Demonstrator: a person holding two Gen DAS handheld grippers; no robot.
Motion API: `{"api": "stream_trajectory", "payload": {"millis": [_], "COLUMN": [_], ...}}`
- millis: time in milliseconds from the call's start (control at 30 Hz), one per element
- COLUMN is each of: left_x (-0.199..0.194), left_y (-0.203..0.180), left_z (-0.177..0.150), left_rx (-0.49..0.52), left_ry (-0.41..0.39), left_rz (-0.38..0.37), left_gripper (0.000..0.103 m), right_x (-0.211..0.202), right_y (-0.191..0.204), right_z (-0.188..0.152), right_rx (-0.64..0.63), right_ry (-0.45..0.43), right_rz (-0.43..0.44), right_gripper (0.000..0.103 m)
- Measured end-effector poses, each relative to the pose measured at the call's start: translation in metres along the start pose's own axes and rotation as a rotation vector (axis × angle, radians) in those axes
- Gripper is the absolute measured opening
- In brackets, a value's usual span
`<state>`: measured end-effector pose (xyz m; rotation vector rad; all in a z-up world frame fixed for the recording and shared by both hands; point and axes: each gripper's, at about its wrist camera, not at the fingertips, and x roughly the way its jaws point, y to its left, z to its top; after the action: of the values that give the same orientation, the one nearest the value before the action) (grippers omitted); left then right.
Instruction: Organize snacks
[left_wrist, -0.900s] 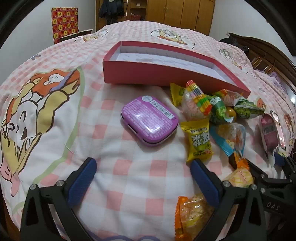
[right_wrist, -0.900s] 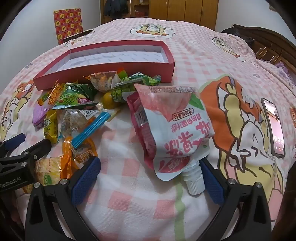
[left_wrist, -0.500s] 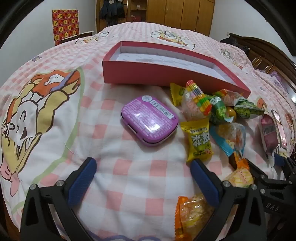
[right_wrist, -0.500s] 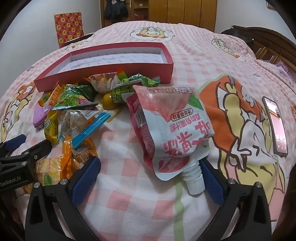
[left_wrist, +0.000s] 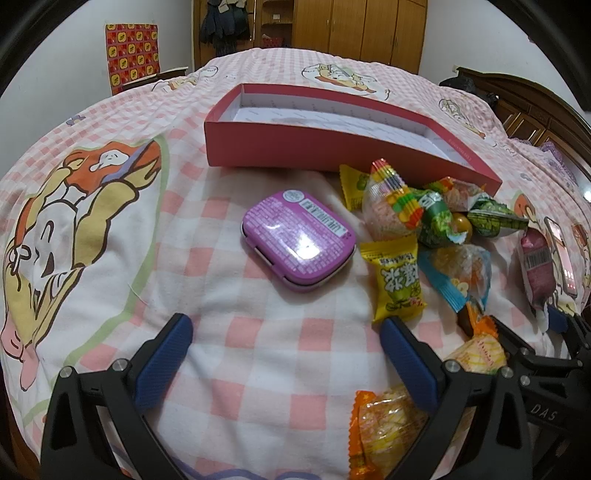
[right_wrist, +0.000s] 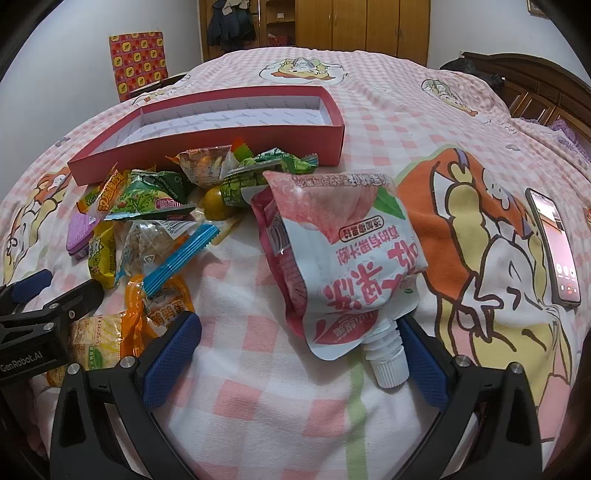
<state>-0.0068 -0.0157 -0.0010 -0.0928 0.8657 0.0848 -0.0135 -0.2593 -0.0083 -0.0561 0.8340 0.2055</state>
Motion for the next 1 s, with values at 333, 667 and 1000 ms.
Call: {"api": "stream_trajectory", "payload": {"millis": [333, 667, 1000], "left_x": [0.0002, 0.0003, 0.0005], "left_y": [-0.0011, -0.0002, -0.0007], "left_z": [-0.0004, -0.0011, -0.0019], "left_rx": [0.0, 0.002, 0.003], "left_ry": [-0.001, -0.003, -0.004], "left_rz": [0.001, 0.0, 0.001], "left_gripper": [0.103, 0.103, 0.103], "right_x": [0.0001, 0.0005, 0.001], "right_y": [0.0003, 0.0004, 0.0004], "right_z": [-0.0006, -0.001, -0.0014], "right_rx": [0.001, 0.001, 0.0], "right_ry": [-0.001, -0.002, -0.003], "right_rz": [0.0, -0.001, -0.001], "right_gripper": [0.103, 0.103, 0.103]}}
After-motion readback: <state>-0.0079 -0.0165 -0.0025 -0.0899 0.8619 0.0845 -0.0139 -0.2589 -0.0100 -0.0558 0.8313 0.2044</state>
